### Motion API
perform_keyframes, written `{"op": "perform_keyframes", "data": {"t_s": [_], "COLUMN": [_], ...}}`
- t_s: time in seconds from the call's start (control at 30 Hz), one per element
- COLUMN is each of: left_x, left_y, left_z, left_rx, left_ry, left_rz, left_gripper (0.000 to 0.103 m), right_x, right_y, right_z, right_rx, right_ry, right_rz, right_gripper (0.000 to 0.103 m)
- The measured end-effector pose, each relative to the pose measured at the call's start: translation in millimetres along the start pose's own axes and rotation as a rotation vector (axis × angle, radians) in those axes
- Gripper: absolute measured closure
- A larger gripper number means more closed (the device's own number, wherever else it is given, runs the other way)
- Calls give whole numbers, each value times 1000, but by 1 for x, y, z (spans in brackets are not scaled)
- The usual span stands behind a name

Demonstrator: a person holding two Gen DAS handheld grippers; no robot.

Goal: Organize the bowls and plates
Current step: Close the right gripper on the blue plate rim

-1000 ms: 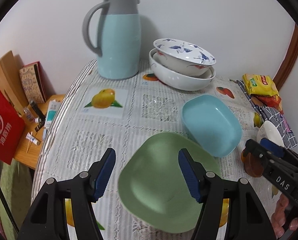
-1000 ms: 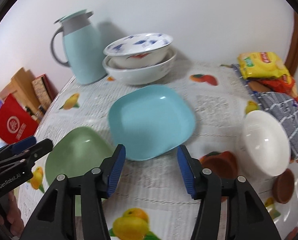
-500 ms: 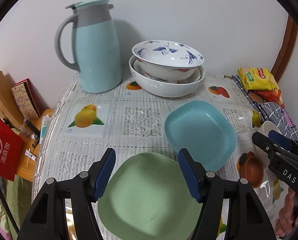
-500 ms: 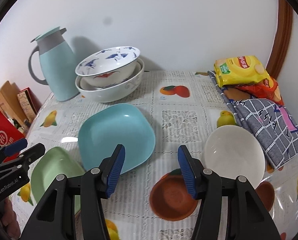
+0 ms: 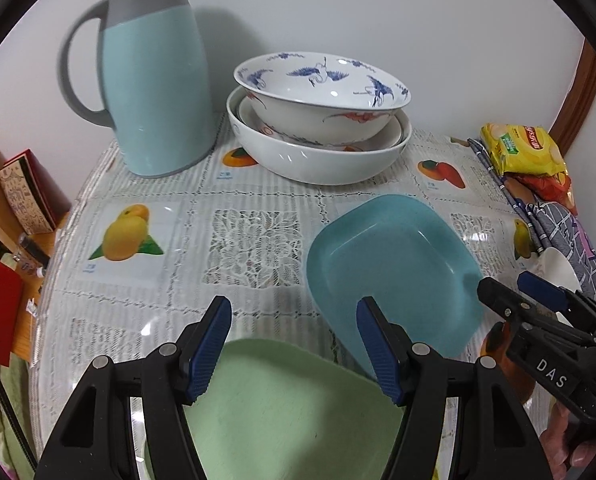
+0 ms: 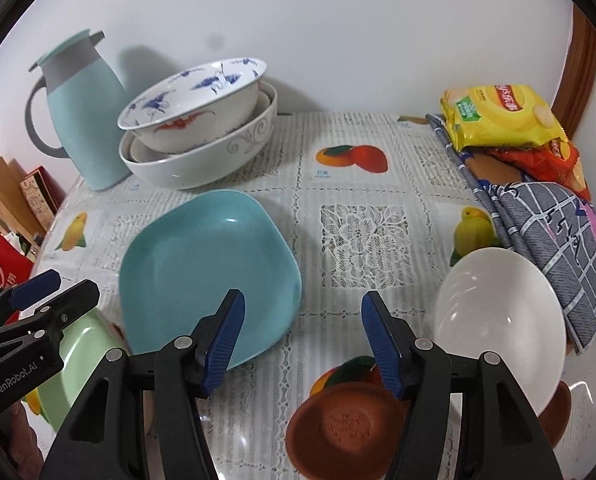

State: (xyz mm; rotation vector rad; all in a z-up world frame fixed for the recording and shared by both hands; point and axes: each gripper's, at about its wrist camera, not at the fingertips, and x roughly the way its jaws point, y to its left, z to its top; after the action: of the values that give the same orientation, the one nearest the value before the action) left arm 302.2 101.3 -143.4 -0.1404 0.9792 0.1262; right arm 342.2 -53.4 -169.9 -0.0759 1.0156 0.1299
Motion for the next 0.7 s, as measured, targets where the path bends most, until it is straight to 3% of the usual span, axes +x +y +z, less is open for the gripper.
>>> {"op": "perform_keyframes", "data": {"t_s": [0.37, 0.7], "left_x": [29, 46], "left_y": [-4, -4], "left_z": [5, 6], "left_rx": [-11, -12], "left_ry": [40, 74], "left_rz": [-16, -27], "left_gripper": [40, 53], "right_x": [27, 40], "right_y": [-1, 2], "right_z": [4, 7], "right_rx": [3, -10], "right_ry": [39, 80], "right_rz": [-14, -26], "right_gripper": [52, 59]}}
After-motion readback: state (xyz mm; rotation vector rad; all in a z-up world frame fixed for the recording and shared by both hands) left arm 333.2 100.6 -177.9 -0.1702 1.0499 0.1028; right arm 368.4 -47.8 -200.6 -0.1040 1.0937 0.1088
